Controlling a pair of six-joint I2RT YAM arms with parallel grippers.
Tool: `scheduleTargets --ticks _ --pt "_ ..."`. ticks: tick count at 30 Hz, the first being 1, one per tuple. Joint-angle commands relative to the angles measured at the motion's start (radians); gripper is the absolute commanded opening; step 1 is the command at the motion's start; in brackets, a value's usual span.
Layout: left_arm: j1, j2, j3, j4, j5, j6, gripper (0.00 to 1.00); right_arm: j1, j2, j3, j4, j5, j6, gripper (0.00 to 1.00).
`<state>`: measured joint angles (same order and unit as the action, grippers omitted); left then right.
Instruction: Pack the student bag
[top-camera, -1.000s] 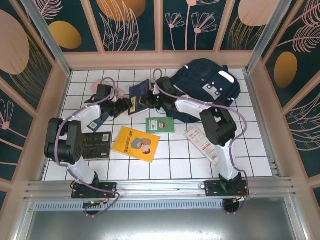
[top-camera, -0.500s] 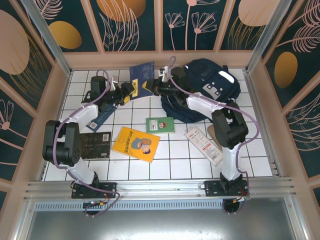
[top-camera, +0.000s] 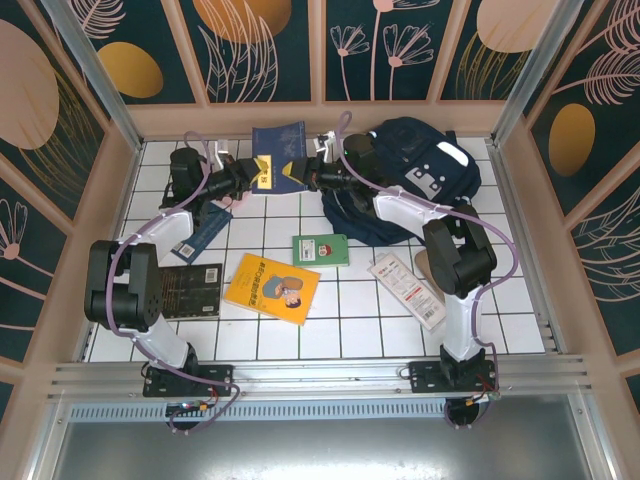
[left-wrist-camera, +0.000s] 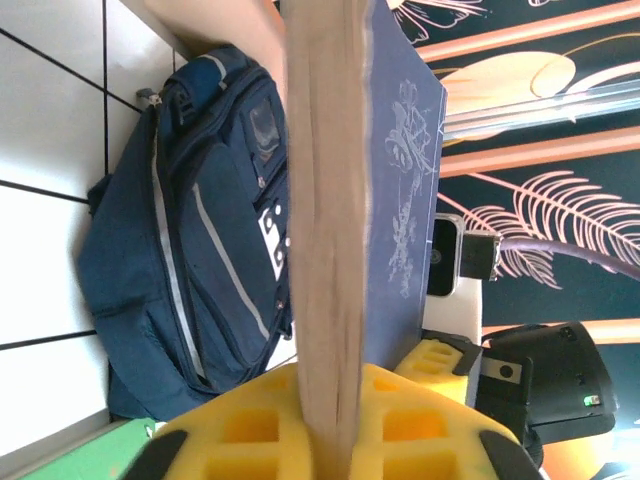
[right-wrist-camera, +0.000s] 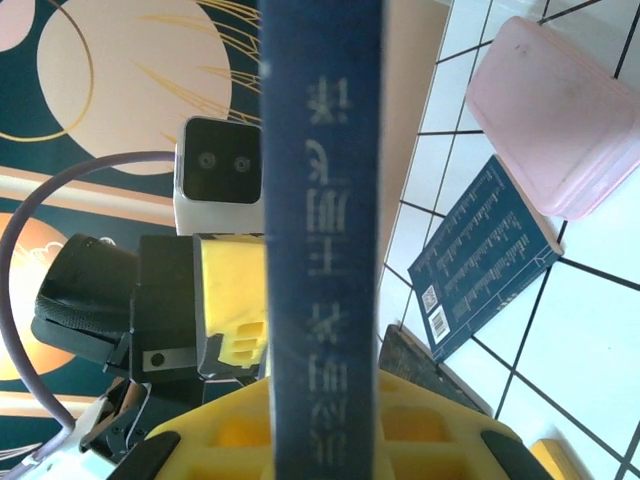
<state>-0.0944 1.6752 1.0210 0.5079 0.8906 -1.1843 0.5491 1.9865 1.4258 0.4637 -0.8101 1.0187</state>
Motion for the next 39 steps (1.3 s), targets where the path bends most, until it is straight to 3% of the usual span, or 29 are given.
scheduleTargets --ticks 1,4,8,17,21,25,27,32,39 --pt "0.007 -0.023 0.001 0.056 0.008 0.004 0.00 0.003 -0.027 0.016 -0.078 -0.031 -0.092 0.23" --pt "0.007 -0.029 0.002 0.046 0.005 0.015 0.00 -0.022 -0.044 0.038 -0.238 0.016 -0.209 0.41" --pt "0.007 -0.039 0.005 0.001 0.000 0.051 0.00 -0.063 -0.086 0.061 -0.479 0.137 -0.395 0.51" --pt "0.007 -0.047 0.010 -0.019 0.006 0.064 0.00 -0.124 -0.131 0.055 -0.691 0.320 -0.568 0.55" --pt "0.007 -0.051 0.008 -0.039 0.002 0.074 0.00 -0.116 -0.109 0.121 -0.837 0.573 -0.674 0.57" --pt "0.007 -0.055 -0.003 -0.043 -0.004 0.079 0.00 -0.084 -0.057 0.185 -0.975 0.943 -0.796 0.55" --pt "0.008 -0.058 -0.009 -0.042 -0.004 0.080 0.00 -0.073 -0.042 0.185 -0.989 1.023 -0.843 0.55" --pt "0.007 -0.066 -0.018 -0.045 -0.002 0.085 0.00 -0.064 -0.006 0.144 -1.003 1.122 -0.920 0.55" --pt "0.007 -0.075 -0.034 -0.054 -0.001 0.095 0.00 -0.065 0.036 0.091 -1.005 1.145 -0.965 0.57"
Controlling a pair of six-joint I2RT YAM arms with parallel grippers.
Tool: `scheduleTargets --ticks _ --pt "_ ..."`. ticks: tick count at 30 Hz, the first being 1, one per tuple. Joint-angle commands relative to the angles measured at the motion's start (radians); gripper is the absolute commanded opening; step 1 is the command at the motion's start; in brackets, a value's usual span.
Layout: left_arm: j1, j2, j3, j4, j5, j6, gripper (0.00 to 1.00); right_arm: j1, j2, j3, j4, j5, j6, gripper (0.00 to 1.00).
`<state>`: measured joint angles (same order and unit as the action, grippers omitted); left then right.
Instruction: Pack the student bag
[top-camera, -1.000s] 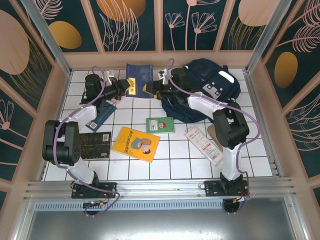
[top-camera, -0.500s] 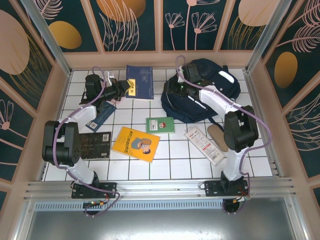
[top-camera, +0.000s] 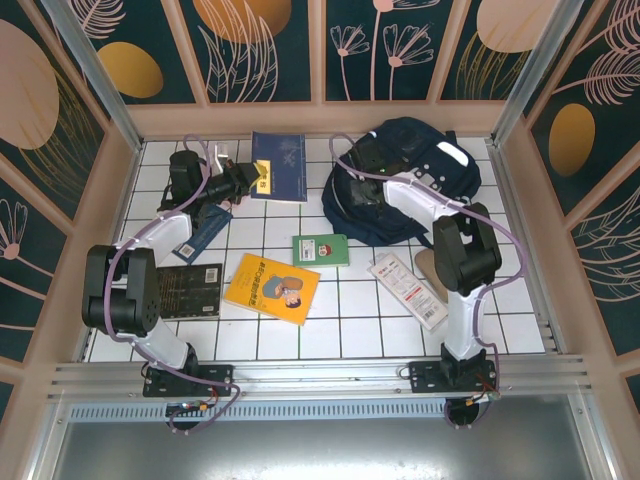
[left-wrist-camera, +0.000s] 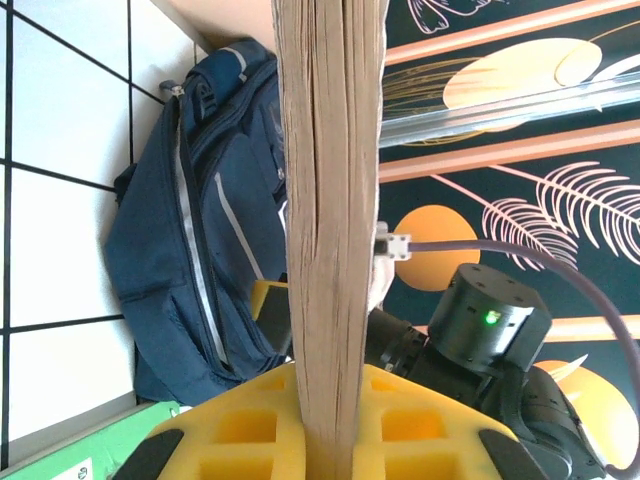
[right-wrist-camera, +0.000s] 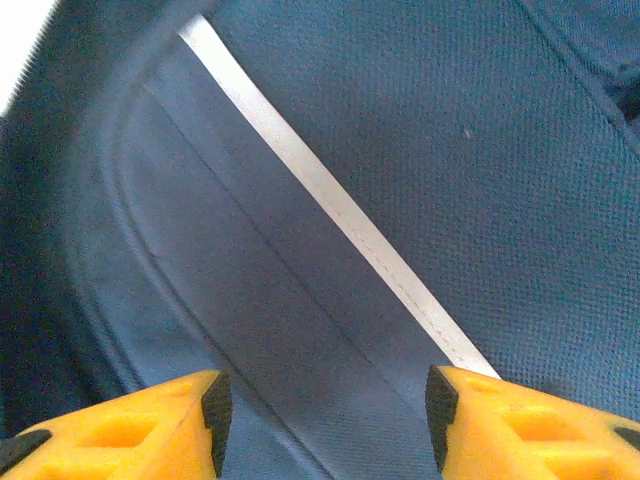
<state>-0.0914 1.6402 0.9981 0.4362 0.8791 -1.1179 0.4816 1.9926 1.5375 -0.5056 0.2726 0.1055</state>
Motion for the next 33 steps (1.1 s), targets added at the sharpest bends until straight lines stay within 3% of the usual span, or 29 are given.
scheduleTargets --ticks 1,7,14,23,33 --pt "0.004 -0.040 -0.012 0.018 0.013 0.028 0.00 0.002 0.044 -0.024 -0.039 0.068 -0.056 0.58" --pt "0.004 -0.043 -0.006 -0.013 0.020 0.056 0.00 -0.006 0.078 -0.068 -0.005 0.074 -0.069 0.65" --pt "0.004 -0.057 -0.008 -0.039 0.020 0.083 0.00 -0.012 0.042 -0.098 0.026 0.064 -0.085 0.63" --pt "0.004 -0.049 0.007 -0.055 0.027 0.097 0.00 -0.039 0.078 -0.071 0.016 0.070 -0.100 0.00" --pt "0.004 -0.045 0.001 -0.060 0.023 0.112 0.00 -0.018 -0.009 0.051 -0.011 0.008 -0.081 0.00"
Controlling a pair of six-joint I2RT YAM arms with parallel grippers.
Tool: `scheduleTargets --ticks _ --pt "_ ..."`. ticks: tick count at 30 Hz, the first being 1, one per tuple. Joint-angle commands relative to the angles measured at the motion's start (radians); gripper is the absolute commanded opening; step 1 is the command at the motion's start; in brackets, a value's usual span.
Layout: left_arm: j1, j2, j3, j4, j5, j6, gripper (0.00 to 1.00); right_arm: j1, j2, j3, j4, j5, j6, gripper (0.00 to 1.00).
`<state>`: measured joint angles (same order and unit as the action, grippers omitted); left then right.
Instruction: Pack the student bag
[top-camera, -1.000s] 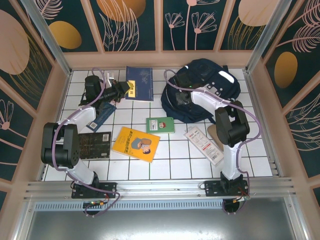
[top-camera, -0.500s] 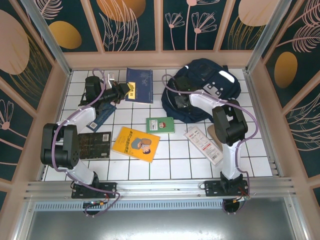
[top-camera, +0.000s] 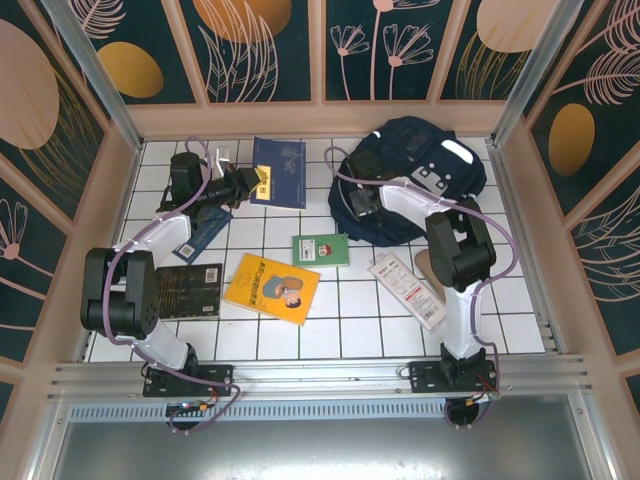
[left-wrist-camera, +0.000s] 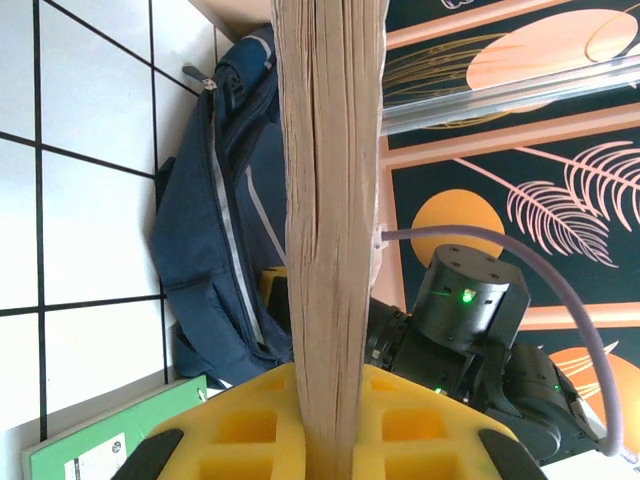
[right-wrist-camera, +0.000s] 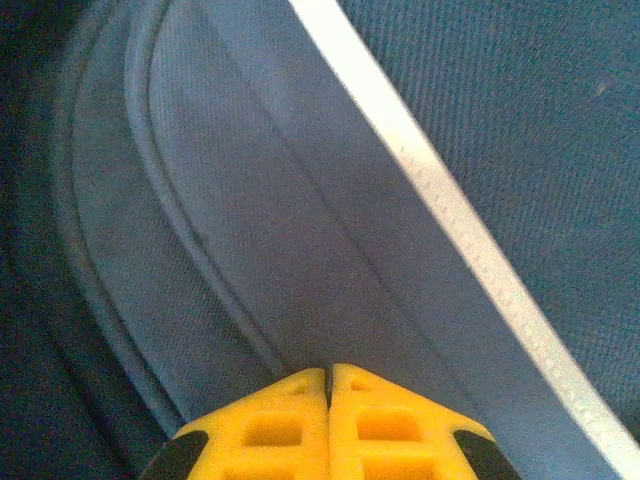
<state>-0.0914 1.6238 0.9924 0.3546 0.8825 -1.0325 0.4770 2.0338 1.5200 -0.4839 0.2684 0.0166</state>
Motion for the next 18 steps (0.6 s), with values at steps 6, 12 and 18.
scheduleTargets --ticks 6,12,18 --pt "0.004 -0.029 0.001 0.030 0.019 0.028 0.00 -0.014 -0.029 0.173 -0.117 -0.018 0.002 0.00" --pt "0.004 -0.033 -0.009 0.034 0.022 0.030 0.00 -0.010 -0.063 0.065 -0.106 -0.062 -0.035 0.39" --pt "0.004 -0.027 -0.009 0.039 0.028 0.031 0.00 -0.017 -0.081 -0.051 -0.074 -0.004 -0.073 0.58"
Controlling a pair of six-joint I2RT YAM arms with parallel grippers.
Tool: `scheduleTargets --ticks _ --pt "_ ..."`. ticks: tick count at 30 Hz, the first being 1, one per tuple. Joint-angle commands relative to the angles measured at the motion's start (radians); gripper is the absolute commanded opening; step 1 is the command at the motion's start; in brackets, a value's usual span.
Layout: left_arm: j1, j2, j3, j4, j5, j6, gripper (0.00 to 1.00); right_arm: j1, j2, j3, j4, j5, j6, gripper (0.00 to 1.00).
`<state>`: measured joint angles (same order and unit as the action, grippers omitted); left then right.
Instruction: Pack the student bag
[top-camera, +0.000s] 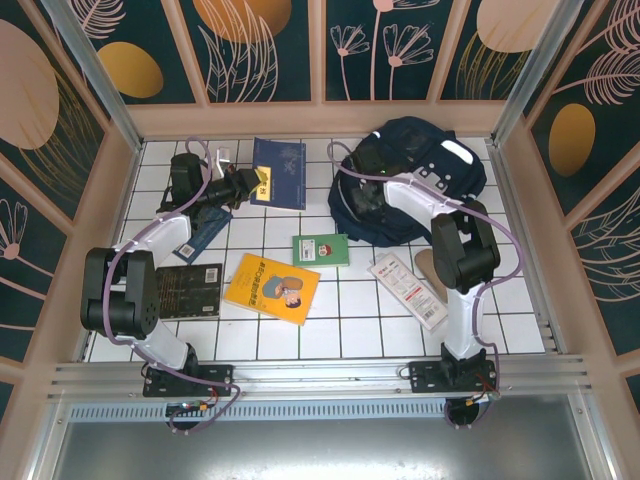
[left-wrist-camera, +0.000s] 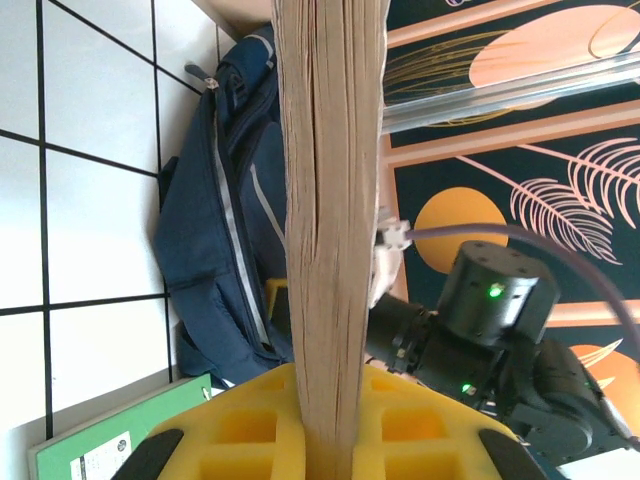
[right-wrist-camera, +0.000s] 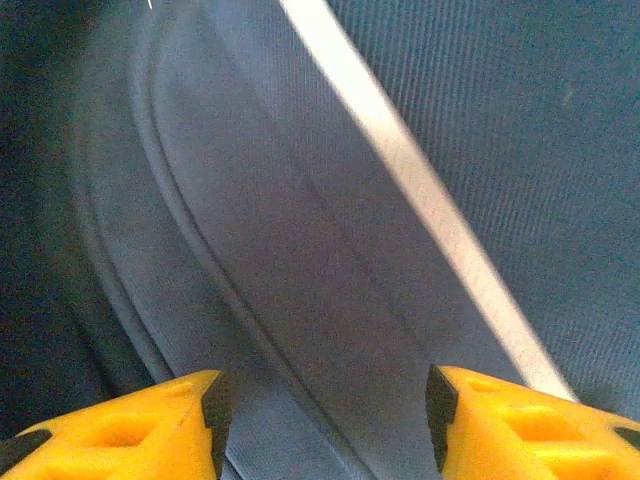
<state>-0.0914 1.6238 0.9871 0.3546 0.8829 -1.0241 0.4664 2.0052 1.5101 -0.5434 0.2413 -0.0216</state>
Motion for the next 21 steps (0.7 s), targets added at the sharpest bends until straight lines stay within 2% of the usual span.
scheduleTargets --ticks 1,4,10,13,16,20,21 --pt "0.004 -0.027 -0.003 0.039 0.030 0.022 0.00 -0.010 -0.050 -0.056 -0.009 0.017 -0.044 0.60" --pt "0.004 -0.025 -0.002 0.038 0.035 0.022 0.00 -0.018 -0.041 -0.073 0.005 0.048 -0.045 0.66" --pt "0.004 -0.036 -0.007 0.033 0.039 0.025 0.00 -0.044 0.013 -0.063 0.035 0.135 -0.046 0.66" --pt "0.004 -0.043 -0.008 0.022 0.039 0.033 0.00 -0.059 0.032 -0.069 0.060 0.149 -0.049 0.62" --pt "0.003 -0.050 -0.009 0.019 0.039 0.036 0.00 -0.074 0.053 -0.068 0.076 0.099 -0.049 0.41" --pt "0.004 -0.059 -0.009 0.013 0.038 0.041 0.00 -0.084 0.088 -0.057 0.068 0.070 -0.028 0.21" --pt "0.004 -0.063 -0.009 0.009 0.038 0.045 0.00 -0.083 0.084 -0.059 0.071 0.065 -0.023 0.12"
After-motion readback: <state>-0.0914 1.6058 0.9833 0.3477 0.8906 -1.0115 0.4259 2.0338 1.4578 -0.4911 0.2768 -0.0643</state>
